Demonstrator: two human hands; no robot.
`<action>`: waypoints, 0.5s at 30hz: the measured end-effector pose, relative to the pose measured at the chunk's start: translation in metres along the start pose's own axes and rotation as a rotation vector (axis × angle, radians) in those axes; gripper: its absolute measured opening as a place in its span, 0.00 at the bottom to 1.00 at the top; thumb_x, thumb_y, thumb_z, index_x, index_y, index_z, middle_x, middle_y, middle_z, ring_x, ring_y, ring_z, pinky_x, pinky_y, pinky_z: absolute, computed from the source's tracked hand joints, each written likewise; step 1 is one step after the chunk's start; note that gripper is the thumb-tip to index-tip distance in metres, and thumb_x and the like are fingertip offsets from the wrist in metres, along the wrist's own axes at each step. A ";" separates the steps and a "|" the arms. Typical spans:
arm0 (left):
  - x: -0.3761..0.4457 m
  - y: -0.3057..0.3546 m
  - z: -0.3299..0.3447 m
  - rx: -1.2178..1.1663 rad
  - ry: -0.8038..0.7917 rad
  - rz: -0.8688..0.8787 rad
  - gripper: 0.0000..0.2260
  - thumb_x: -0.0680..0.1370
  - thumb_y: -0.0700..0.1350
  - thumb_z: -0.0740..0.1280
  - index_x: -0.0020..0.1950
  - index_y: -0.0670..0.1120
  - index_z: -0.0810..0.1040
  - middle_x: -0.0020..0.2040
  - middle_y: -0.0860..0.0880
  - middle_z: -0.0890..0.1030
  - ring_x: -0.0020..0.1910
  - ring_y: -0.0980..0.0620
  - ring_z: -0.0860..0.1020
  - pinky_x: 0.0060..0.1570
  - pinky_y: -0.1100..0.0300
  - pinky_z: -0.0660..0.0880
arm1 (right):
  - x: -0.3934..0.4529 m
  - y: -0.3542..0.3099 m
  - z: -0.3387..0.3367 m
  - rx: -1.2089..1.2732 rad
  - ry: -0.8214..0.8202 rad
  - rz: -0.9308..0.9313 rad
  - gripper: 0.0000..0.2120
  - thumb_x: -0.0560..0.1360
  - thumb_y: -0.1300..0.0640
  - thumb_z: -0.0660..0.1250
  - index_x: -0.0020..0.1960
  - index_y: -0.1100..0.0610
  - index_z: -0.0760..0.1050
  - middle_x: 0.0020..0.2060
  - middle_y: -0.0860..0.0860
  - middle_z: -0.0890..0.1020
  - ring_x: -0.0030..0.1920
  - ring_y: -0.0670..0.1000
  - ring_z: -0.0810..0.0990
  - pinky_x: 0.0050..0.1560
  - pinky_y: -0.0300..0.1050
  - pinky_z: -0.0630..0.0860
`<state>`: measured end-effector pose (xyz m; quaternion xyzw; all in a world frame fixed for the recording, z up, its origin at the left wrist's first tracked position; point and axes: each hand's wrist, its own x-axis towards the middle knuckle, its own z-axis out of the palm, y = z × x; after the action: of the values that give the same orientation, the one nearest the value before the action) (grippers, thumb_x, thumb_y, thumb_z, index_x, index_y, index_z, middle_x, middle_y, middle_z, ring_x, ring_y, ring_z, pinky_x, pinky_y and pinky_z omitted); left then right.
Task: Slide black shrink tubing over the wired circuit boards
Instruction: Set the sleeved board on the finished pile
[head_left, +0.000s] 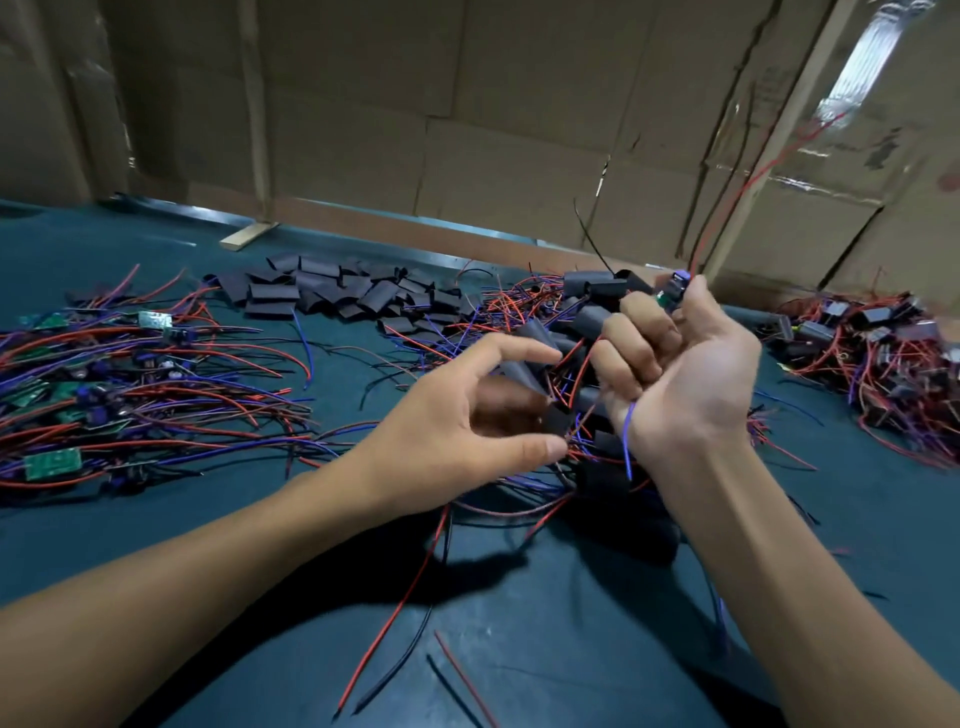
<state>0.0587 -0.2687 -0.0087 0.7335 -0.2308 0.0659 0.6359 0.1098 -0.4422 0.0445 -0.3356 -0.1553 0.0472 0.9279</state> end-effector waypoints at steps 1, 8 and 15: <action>-0.001 0.001 0.001 0.023 -0.036 -0.004 0.26 0.72 0.41 0.77 0.67 0.54 0.73 0.53 0.43 0.85 0.54 0.43 0.84 0.62 0.39 0.76 | -0.001 0.000 0.001 0.026 0.003 -0.020 0.26 0.86 0.47 0.50 0.30 0.51 0.63 0.26 0.46 0.58 0.22 0.45 0.54 0.19 0.40 0.53; -0.004 0.001 0.003 -0.034 -0.184 -0.122 0.31 0.73 0.33 0.75 0.71 0.52 0.69 0.55 0.42 0.85 0.52 0.45 0.84 0.57 0.46 0.79 | -0.001 -0.006 0.002 0.059 0.008 -0.010 0.33 0.86 0.46 0.49 0.25 0.53 0.70 0.23 0.47 0.60 0.19 0.45 0.56 0.16 0.38 0.55; -0.005 0.004 0.002 -0.050 -0.233 -0.118 0.33 0.74 0.30 0.74 0.72 0.51 0.66 0.57 0.42 0.85 0.55 0.37 0.83 0.59 0.39 0.77 | 0.000 -0.007 0.003 -0.193 -0.021 -0.011 0.32 0.86 0.43 0.49 0.24 0.49 0.66 0.23 0.46 0.57 0.20 0.44 0.53 0.16 0.36 0.53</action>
<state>0.0517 -0.2694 -0.0073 0.7325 -0.2609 -0.0630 0.6257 0.1088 -0.4459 0.0510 -0.4219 -0.1705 0.0302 0.8900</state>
